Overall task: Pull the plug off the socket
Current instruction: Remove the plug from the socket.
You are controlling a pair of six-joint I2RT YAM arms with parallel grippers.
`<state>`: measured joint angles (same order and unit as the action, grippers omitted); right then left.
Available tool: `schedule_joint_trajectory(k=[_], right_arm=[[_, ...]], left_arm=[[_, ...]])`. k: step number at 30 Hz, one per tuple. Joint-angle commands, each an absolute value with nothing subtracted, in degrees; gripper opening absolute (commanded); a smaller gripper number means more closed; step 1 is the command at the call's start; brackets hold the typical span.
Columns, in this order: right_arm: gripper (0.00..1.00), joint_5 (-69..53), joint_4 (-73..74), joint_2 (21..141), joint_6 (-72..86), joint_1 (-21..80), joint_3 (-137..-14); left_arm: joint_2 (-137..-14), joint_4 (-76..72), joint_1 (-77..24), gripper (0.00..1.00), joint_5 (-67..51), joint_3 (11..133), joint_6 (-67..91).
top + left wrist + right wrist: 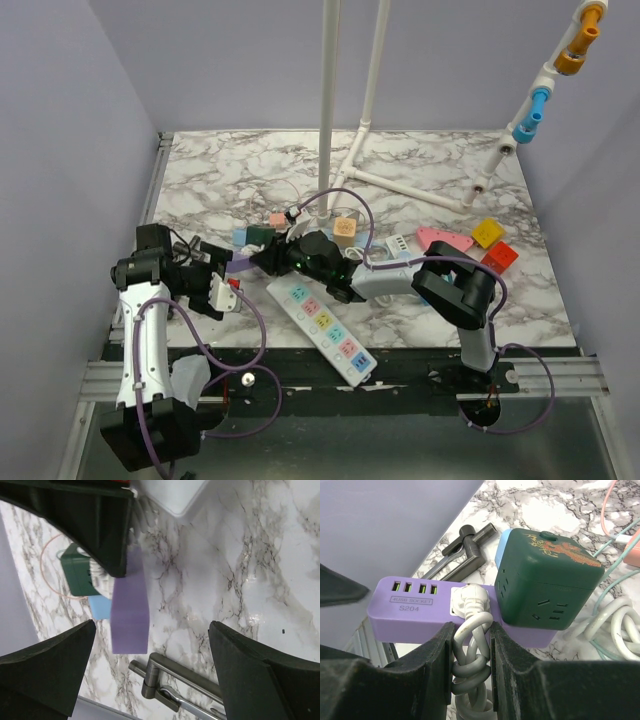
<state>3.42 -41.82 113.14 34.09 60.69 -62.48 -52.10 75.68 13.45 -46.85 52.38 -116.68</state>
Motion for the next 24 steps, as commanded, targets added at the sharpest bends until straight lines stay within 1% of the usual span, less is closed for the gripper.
schedule_joint_trajectory(k=[1, 3, 4, 6, 9, 10, 12, 24], right_arm=[[0.01, 0.86, -46.50, 109.52, 34.12, 60.47, -62.76], [0.01, 0.38, -46.32, 109.10, 34.45, 60.48, -62.52], [0.01, 0.35, -46.33, 108.87, 34.54, 60.52, -62.28], [0.01, 0.35, -46.08, 108.43, 34.62, 60.51, -61.96], [0.01, -2.12, -45.64, 108.07, 34.98, 60.47, -61.62], [0.01, -2.70, -45.57, 107.93, 35.21, 60.51, -61.61], [0.01, -3.67, -45.43, 107.93, 35.49, 60.60, -61.53], [0.01, -12.04, -45.31, 107.69, 37.84, 60.82, -61.78]], left_arm=[[-50.89, 69.21, 11.29, 0.98, -41.11, 47.42, -130.08], [-50.46, 67.38, 9.72, 0.97, -42.08, 46.77, -127.58], [-50.32, 66.33, 8.79, 0.93, -42.34, 46.61, -125.81], [-50.21, 63.54, 7.04, 0.82, -42.56, 46.08, -122.27], [-50.18, 60.54, 4.97, 0.62, -42.76, 45.49, -118.25], [-50.10, 59.77, 4.33, 0.58, -42.85, 45.34, -117.28], [-49.85, 59.14, 3.41, 0.53, -42.19, 44.78, -116.93], [-50.30, 56.75, 2.77, 0.52, -40.29, 43.18, -114.36]])
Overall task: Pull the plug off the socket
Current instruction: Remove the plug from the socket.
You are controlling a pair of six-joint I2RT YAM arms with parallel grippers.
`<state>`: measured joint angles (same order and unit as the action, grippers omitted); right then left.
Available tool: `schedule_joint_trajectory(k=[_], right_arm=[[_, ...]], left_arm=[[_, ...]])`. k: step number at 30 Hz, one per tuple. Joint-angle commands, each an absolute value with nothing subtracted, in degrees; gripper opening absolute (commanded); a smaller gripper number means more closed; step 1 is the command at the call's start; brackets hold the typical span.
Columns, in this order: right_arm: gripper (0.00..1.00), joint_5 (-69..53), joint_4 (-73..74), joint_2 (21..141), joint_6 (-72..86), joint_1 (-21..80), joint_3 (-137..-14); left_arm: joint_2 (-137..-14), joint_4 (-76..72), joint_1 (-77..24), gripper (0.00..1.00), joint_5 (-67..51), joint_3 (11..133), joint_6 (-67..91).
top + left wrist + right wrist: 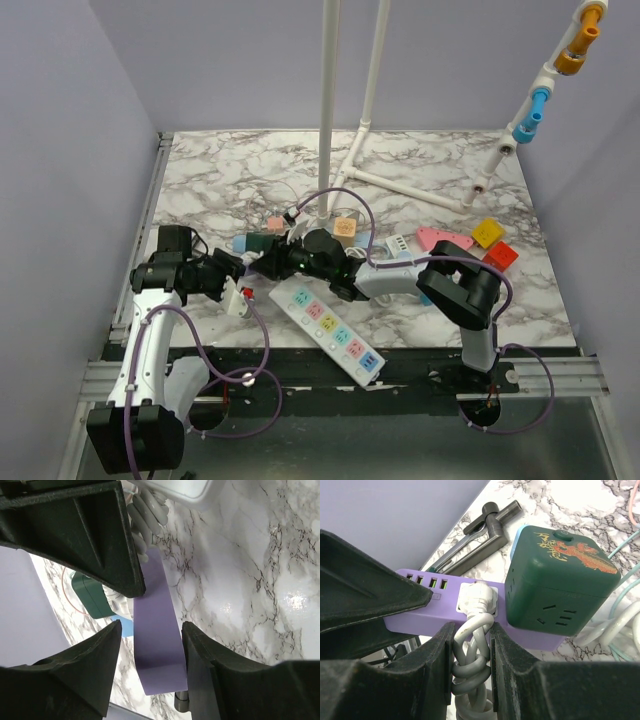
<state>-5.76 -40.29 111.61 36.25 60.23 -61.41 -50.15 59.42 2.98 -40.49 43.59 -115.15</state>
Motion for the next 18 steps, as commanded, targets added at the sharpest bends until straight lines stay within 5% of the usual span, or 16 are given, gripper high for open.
schedule_joint_trajectory(k=[1, 8, 18], right_arm=[[0.01, -11.96, -45.10, 107.61, 37.93, 60.82, -61.74], [0.01, -11.56, -44.38, 107.30, 38.35, 60.82, -61.52], [0.01, -8.00, -45.24, 103.72, 38.68, 60.70, -58.87]], left_arm=[[-50.27, 56.69, 2.70, 0.51, -40.42, 43.07, -114.34], [-48.55, 55.58, 2.55, 0.00, -40.79, 41.35, -114.79], [-48.18, 59.54, 1.86, 0.00, -39.47, 41.01, -118.89]])
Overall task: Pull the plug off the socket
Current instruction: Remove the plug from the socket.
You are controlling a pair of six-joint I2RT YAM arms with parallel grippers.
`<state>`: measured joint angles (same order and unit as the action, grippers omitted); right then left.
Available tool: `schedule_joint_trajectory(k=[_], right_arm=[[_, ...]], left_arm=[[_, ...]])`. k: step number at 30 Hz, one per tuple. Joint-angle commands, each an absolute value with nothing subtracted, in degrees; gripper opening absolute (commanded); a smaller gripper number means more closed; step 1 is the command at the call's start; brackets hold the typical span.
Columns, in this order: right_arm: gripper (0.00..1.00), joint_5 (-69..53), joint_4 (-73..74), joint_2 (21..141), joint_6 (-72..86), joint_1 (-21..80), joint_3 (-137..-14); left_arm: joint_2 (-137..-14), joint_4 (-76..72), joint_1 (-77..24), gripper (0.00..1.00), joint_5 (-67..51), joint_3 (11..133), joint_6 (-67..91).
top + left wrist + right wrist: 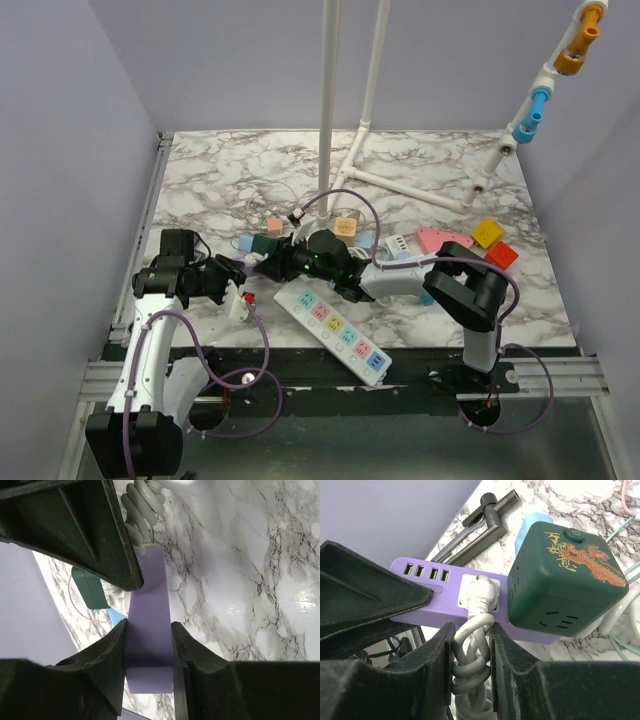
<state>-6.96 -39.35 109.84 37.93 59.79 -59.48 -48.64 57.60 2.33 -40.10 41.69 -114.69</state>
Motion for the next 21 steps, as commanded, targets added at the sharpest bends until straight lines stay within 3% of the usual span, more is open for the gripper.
schedule_joint_trajectory(k=[1, 12, 21], right_arm=[[0.01, -7.39, -45.63, 103.44, 38.60, 60.53, -58.64], [0.01, -5.30, -51.34, 103.96, 38.99, 58.07, -58.44], [0.01, 4.25, -58.30, 103.43, 37.23, 58.04, -55.88]], left_arm=[[-47.98, 60.47, 1.77, 0.00, -38.88, 40.77, -119.88], [-47.71, 68.11, 0.31, 0.00, -34.68, 40.93, -125.17], [-47.24, 70.82, -1.57, 0.00, -32.43, 40.11, -124.60]])
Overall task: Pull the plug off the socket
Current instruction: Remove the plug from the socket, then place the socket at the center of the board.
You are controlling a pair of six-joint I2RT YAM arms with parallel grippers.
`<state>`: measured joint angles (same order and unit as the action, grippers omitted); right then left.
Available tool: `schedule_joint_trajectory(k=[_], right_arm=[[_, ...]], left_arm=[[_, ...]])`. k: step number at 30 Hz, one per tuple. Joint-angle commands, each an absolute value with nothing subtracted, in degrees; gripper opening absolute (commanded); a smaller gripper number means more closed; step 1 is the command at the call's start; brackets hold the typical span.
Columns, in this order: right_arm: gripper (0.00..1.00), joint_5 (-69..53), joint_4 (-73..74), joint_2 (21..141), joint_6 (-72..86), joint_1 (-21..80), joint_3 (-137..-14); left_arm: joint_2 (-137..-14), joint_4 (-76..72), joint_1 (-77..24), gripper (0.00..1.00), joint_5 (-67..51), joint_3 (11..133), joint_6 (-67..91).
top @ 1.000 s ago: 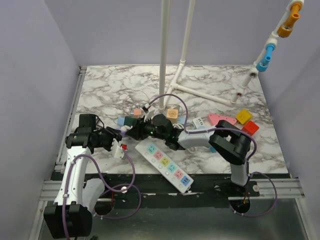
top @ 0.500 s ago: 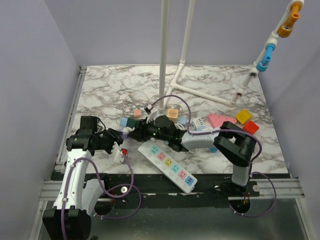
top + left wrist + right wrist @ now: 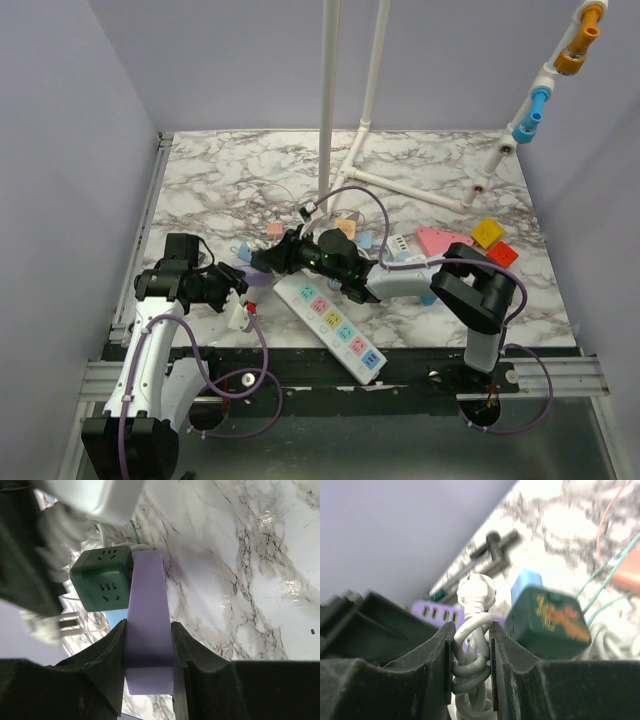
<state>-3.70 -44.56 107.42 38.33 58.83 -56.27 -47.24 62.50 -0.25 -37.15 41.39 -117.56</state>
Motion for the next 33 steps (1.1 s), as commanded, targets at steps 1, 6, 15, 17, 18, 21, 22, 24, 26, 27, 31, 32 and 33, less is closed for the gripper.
schedule_joint_trajectory(k=[1, 6, 15, 17, 18, 21, 22, 24, 26, 27, 31, 32, 33], right_arm=[[0.01, 5.49, -58.65, 103.45, 36.94, 58.01, -55.80], [0.01, 2.49, -57.76, 103.60, 36.73, 57.92, -56.50], [0.01, -0.33, -44.08, 91.85, 31.17, 57.92, -49.75], [0.01, 2.78, -41.09, 88.10, 29.48, 57.76, -46.73], [0.01, 3.60, -39.07, 86.61, 29.00, 57.60, -45.83], [0.01, 5.00, -34.95, 82.76, 29.00, 56.75, -44.40], [0.01, 5.09, -34.14, 81.15, 29.03, 56.53, -44.30], [0.01, 6.21, -31.60, 78.36, 28.18, 56.36, -45.65], [0.01, 8.52, -26.72, 75.91, 26.25, 56.16, -49.00], [0.01, 9.91, -23.47, 74.84, 25.39, 55.69, -50.79], [0.01, 8.52, -13.00, 71.08, 26.91, 49.80, -58.67], [0.01, 7.60, -11.69, 70.01, 27.10, 48.53, -59.65], [0.01, 7.11, -11.07, 68.59, 27.07, 47.31, -60.55]], left_arm=[[-47.36, 70.97, -1.66, 0.00, -32.67, 40.29, -124.06], [-47.56, 69.55, -1.85, 0.00, -32.66, 40.60, -122.33], [-45.66, 56.94, -1.85, 0.00, -32.81, 36.88, -113.12], [-45.14, 53.85, -1.85, 0.00, -32.70, 35.93, -110.53], [-44.88, 52.20, -1.85, 0.00, -32.78, 35.43, -109.52], [-43.92, 48.40, -1.85, 0.00, -33.35, 33.79, -106.57], [-43.59, 48.09, -1.85, 0.00, -33.51, 33.30, -106.36], [-42.75, 47.90, -1.84, 0.00, -33.83, 32.64, -106.27], [-41.92, 47.73, -1.85, 0.00, -34.08, 32.06, -105.93], [-41.63, 47.64, -1.85, 0.00, -34.10, 31.77, -105.83], [-41.69, 47.58, -1.91, 0.00, -34.33, 31.57, -104.47], [-41.95, 47.63, -1.85, 0.00, -34.31, 31.75, -104.17], [-42.04, 47.64, -1.93, 0.00, -34.37, 31.88, -103.86]])
